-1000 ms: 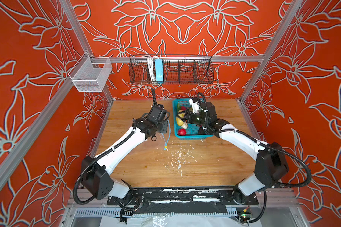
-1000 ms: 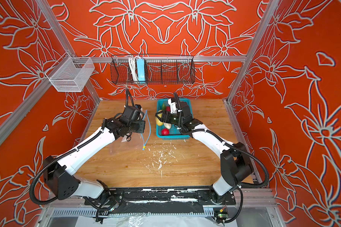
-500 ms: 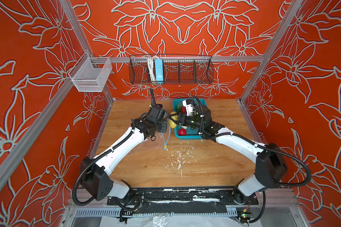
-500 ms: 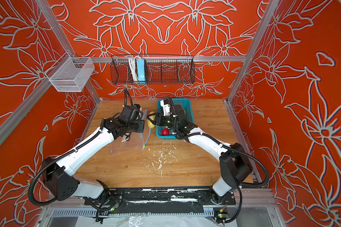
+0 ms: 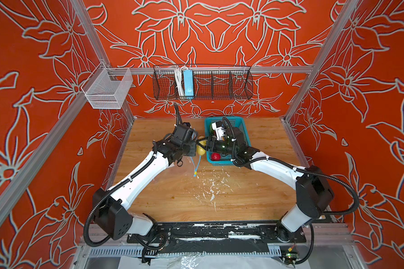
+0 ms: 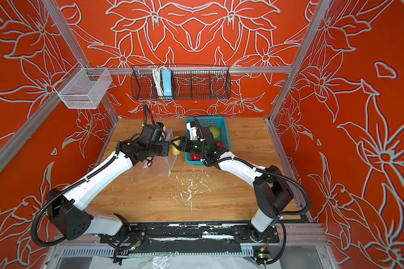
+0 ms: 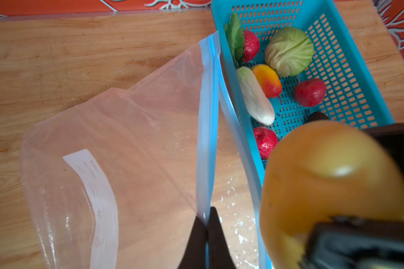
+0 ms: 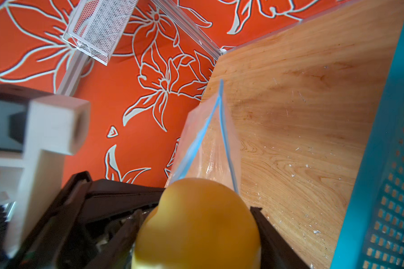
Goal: Place the food in the zip-top bag and seal the zipper
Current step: 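Lift the potato with the right gripper and carry it over the held bag, then open the right gripper to drop the potato into the bag opening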
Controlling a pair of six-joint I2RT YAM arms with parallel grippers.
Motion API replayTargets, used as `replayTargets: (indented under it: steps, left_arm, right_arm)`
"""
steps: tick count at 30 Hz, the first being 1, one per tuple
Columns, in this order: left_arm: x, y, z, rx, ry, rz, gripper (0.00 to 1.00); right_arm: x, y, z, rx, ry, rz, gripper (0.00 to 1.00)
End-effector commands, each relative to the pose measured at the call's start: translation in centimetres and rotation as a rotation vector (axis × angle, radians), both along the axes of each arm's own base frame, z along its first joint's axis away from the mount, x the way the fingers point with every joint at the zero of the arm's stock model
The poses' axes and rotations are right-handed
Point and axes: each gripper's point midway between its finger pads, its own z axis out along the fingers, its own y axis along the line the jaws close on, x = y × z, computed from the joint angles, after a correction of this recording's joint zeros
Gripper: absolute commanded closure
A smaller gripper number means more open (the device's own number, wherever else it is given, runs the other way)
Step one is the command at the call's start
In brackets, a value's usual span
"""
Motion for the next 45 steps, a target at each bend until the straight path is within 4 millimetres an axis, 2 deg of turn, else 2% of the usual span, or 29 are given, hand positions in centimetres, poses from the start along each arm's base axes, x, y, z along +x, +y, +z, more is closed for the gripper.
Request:
replayTargets:
  steps: [1, 11, 19, 24, 34, 37, 40, 42, 45]
  left_arm:
    - [-0.1, 0.0, 0.9, -0.054, -0.029, -0.002, 1.0]
    - [-0.1, -0.8, 0.7, -0.113, -0.002, 0.0, 1.0]
    - [-0.1, -1.1, 2.1, -0.149, 0.009, 0.012, 1.0]
    - [-0.1, -1.4, 3.1, -0.178, 0.013, 0.023, 1.0]
    - [-0.1, -1.7, 4.0, -0.21, -0.002, 0.012, 1.0]
    - [-0.1, -1.5, 3.8, -0.203, -0.013, 0.015, 1.0]
    - [0.0, -1.6, 3.9, -0.212, -0.016, 0.013, 1.0]
    - [0.0, -1.8, 4.2, -0.227, -0.024, 0.012, 1.0]
    - [0.0, -1.7, 4.8, -0.252, -0.022, 0.031, 1.0]
  right_arm:
    - [0.0, 0.0, -0.9, -0.003, 0.035, -0.031, 0.59]
    - [-1.0, 0.7, -1.4, -0.009, 0.038, -0.016, 0.6]
    - [-1.5, 1.1, -1.4, -0.026, 0.027, 0.009, 0.6]
    - [-1.0, 0.0, -2.8, -0.104, 0.05, -0.054, 0.61]
    - [-1.1, 0.2, -2.5, -0.194, 0.041, -0.028, 0.6]
    - [-1.4, 0.9, -1.6, -0.216, 0.018, 0.005, 0.56]
    - [-1.9, 1.8, -1.0, -0.232, 0.001, 0.039, 0.46]
    - [-2.1, 2.4, -1.1, -0.239, 0.004, 0.064, 0.38]
    - [-2.0, 2.8, -2.0, -0.284, 0.023, 0.093, 0.32]
